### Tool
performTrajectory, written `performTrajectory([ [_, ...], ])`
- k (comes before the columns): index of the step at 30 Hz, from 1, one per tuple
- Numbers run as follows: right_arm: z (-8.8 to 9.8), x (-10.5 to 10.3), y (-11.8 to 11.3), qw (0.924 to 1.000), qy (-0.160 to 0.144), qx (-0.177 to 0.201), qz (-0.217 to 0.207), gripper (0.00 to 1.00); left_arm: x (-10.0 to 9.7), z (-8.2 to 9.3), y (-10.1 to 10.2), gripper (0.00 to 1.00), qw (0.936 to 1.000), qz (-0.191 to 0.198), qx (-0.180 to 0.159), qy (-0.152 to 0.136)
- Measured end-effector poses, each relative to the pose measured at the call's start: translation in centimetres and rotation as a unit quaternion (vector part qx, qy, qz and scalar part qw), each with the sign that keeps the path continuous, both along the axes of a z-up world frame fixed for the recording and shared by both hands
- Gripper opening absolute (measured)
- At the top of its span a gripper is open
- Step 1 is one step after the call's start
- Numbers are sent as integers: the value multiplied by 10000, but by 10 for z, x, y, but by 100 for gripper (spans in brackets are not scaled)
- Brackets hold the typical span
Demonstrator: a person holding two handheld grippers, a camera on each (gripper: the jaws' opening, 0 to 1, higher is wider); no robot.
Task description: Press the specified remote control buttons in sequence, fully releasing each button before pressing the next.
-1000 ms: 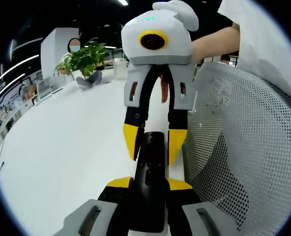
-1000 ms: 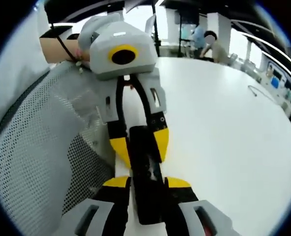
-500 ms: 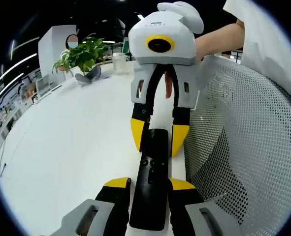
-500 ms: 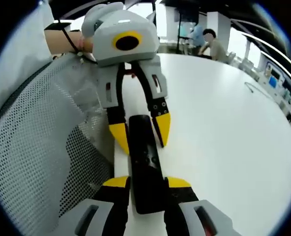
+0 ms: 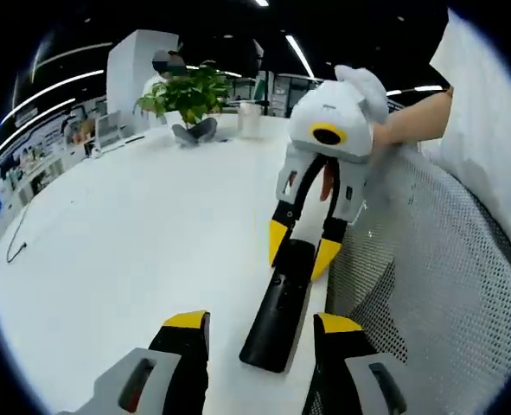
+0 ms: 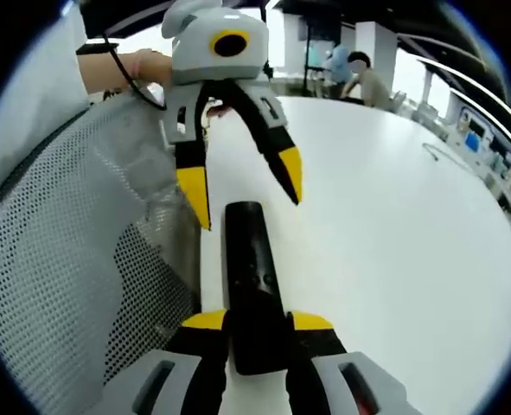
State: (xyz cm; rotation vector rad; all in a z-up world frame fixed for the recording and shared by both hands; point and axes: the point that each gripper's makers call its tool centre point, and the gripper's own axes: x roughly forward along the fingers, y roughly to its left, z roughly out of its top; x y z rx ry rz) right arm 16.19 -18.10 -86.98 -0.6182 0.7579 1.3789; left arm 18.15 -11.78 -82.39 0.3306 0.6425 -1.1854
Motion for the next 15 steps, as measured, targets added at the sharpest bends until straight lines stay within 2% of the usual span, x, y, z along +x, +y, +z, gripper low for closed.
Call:
performTrajectory([
  [3, 0, 0, 0, 10000, 10, 23, -16, 23, 8, 25, 7, 51, 9978, 456, -461, -146],
  [6, 0, 0, 0, 10000, 2, 27, -21, 23, 17, 50, 13, 57, 9901, 924, -1013, -306],
  [9, 0, 0, 0, 10000, -12, 28, -18, 23, 26, 72, 23, 67, 9789, 1357, -1403, -612],
  [10, 0, 0, 0, 10000, -8, 30, -23, 23, 26, 74, 24, 68, 9779, 1382, -1429, -645],
  [12, 0, 0, 0, 10000, -8, 38, -22, 23, 29, 83, 30, 72, 9720, 1575, -1527, -839],
  [14, 0, 0, 0, 10000, -5, 43, -24, 23, 30, 95, 31, 74, 9628, 1693, -1807, -1085],
  [15, 0, 0, 0, 10000, -1, 47, -23, 23, 29, 106, 30, 74, 9559, 1643, -2025, -1354],
])
